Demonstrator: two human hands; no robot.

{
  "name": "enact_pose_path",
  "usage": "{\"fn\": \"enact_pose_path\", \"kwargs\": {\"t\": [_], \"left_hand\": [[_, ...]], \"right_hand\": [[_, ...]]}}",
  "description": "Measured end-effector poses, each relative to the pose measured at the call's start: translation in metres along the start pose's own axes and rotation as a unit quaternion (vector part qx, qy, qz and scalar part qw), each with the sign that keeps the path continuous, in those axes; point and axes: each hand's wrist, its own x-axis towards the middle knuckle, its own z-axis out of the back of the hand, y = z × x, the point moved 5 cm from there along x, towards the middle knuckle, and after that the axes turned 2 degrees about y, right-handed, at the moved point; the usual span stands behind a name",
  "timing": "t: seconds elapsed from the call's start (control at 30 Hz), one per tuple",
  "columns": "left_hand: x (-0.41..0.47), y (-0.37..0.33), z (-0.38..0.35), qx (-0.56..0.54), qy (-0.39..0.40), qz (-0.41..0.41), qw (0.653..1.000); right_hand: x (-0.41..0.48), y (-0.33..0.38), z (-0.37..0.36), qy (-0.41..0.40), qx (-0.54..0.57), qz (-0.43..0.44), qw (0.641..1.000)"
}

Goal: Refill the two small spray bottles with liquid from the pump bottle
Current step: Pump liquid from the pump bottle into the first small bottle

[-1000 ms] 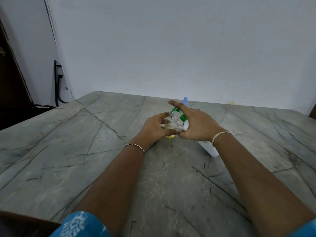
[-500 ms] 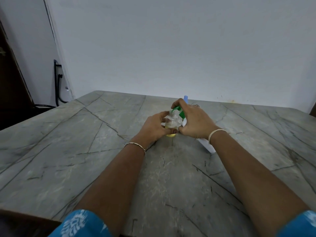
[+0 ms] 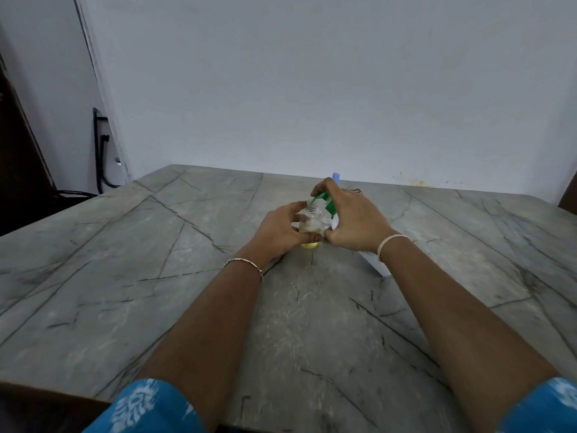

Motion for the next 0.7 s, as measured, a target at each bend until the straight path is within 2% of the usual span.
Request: {"fn": "enact_pose_path", "kwargs": {"t": [0.7], "left_hand": [[-0.0013,0.0014,-0.0017,-0.009,0.001,0.009,1.000]], "right_hand": [[-0.0016,-0.0044,0.0011,0.001,0.036,0.009,0.999]]}}
